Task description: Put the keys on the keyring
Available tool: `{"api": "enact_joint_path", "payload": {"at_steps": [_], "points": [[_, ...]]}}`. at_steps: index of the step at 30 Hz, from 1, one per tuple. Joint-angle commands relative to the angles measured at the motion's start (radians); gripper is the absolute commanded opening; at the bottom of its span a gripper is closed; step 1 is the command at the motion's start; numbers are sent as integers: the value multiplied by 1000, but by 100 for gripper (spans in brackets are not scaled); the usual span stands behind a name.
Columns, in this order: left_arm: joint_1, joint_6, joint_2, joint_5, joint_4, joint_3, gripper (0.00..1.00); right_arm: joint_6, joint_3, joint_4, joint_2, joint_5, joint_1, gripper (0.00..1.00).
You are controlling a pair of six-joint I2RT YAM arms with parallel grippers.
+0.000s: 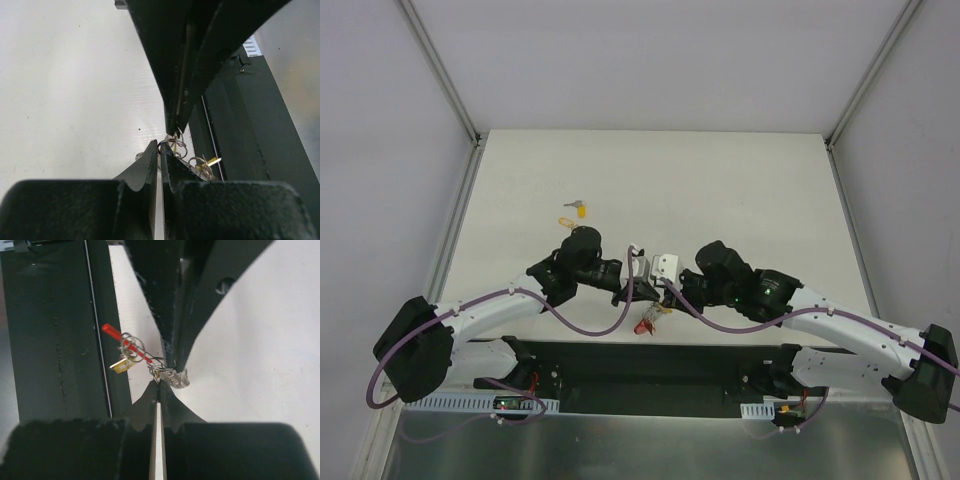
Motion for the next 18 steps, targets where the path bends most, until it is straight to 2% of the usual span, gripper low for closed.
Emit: {"api": "enact_joint_path", "payload": {"at_steps": [1, 11, 13, 18], "points": [[12, 37, 16, 51, 23, 55, 1, 12, 66, 79, 4, -70, 23, 1], [12, 40, -24, 74, 24, 32, 4, 92, 51, 105, 40, 58, 24, 1], [12, 38, -32, 77, 26, 24, 0, 97, 52, 99, 44, 82, 24, 1], [12, 26, -48, 88, 38, 9, 0, 109, 48, 74, 51, 127, 24, 1]]}}
